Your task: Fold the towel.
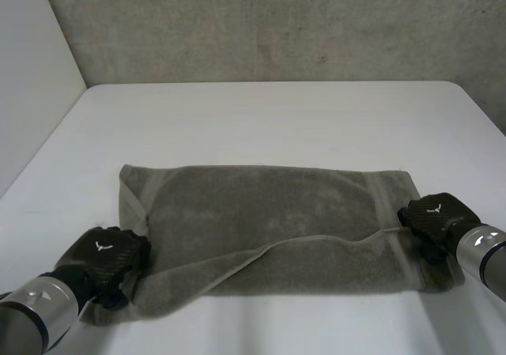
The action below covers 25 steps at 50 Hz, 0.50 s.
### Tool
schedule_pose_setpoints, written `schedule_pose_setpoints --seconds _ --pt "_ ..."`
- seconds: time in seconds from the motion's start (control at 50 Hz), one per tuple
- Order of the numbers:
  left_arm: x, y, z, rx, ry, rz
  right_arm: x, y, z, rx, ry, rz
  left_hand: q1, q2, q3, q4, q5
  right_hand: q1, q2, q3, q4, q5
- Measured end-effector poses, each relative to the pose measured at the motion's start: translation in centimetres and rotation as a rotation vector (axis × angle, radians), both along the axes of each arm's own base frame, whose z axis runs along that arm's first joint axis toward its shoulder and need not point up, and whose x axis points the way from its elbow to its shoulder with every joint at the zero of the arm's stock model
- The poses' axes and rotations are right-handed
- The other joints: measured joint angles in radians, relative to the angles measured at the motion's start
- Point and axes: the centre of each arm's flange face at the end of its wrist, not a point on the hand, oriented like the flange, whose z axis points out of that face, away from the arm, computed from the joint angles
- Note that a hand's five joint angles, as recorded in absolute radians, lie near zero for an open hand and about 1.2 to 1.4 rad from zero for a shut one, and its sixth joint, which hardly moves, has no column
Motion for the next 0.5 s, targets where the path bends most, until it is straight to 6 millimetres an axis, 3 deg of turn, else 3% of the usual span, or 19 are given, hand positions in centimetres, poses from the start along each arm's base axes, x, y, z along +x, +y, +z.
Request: schedule_pose_setpoints --seconds 0.2,0.5 --pt "-0.1 -1.2 -1.0 -0.029 -0.009 -0.001 -0.1 -0.1 -0.1 0.0 0.007 -0.001 0.462 0.473 0.47 0.471 0.465 0.0 0.0 0.0 0.0 0.0" --pt "-0.2 -2.4 -0.1 -0.035 -0.011 0.005 0.0 0.8 0.0 0.065 0.11 0.068 0.51 0.552 0.555 0.556 0.534 0.0 0.0 0.0 0.0 0.0"
